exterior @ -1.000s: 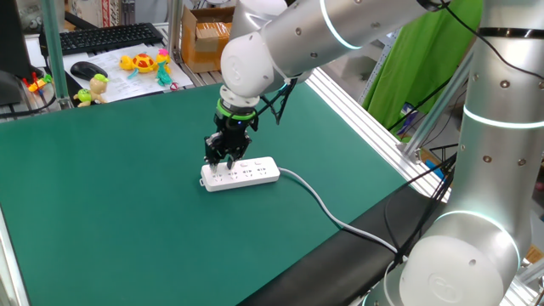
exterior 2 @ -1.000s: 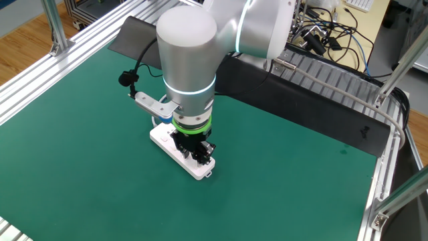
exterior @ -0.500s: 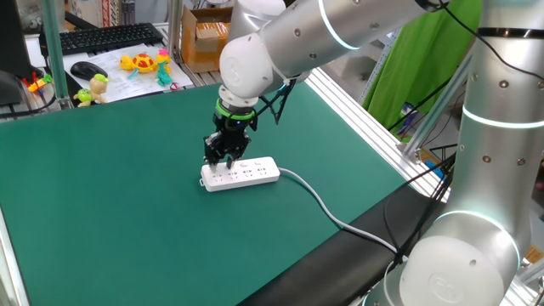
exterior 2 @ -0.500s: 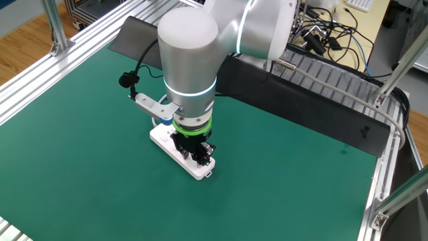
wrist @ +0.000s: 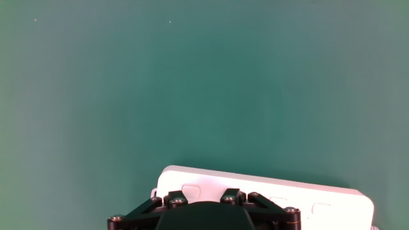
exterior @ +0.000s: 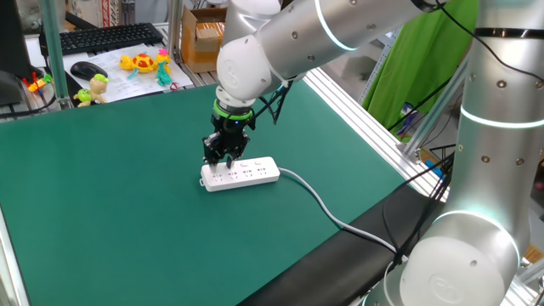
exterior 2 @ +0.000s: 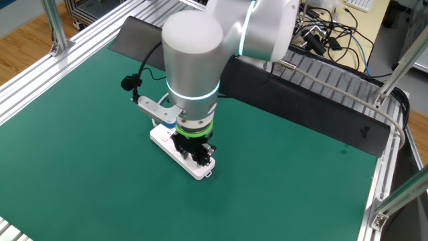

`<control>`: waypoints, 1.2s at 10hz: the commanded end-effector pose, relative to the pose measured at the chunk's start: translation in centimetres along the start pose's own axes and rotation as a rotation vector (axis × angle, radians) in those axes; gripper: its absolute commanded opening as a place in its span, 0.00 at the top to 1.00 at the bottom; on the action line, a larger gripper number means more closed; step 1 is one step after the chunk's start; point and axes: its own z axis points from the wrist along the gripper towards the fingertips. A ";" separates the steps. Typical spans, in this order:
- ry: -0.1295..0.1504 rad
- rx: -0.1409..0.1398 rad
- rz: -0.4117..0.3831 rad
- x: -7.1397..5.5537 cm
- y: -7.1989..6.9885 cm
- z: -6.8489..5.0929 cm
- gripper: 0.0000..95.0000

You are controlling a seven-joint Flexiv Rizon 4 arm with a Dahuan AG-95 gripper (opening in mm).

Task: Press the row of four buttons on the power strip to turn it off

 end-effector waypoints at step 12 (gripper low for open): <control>0.037 0.034 -0.016 0.5 -0.2 -0.1 0.60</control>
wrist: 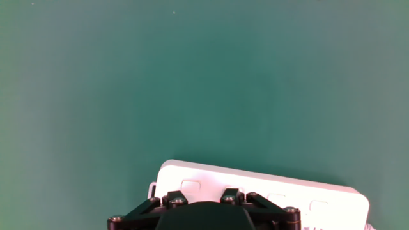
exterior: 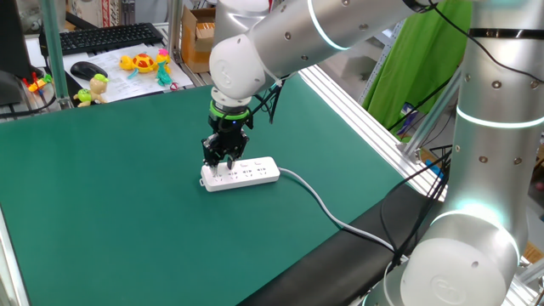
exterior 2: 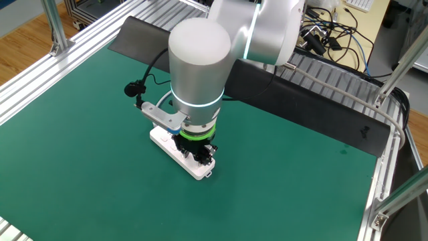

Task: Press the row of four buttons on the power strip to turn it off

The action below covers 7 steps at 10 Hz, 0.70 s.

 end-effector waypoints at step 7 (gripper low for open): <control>0.001 -0.003 0.006 0.3 -0.5 0.2 0.60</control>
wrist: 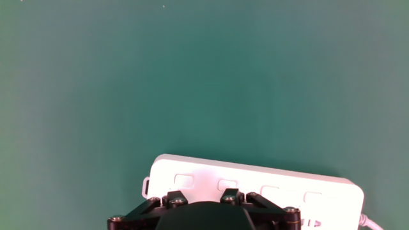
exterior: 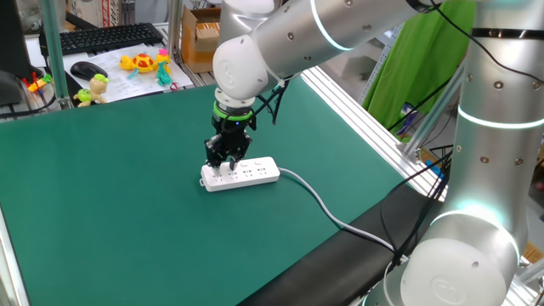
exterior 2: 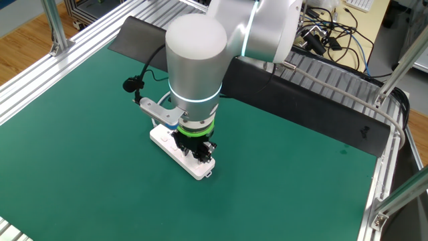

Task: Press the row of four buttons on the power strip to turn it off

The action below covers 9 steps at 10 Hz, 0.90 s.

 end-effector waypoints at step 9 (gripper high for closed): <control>0.002 0.006 -0.034 0.0 -0.3 -0.6 0.60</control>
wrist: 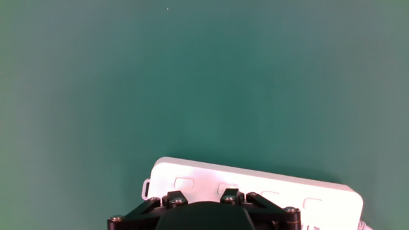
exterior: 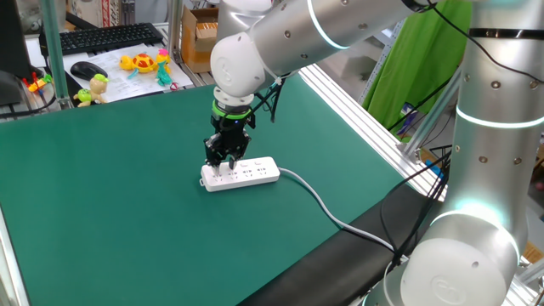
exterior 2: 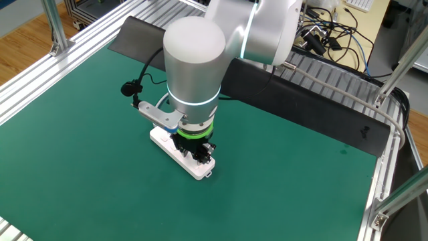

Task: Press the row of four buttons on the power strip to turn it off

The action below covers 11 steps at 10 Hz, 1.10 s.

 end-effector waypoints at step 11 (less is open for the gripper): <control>-0.041 0.046 -0.138 -1.1 -3.3 -0.8 0.60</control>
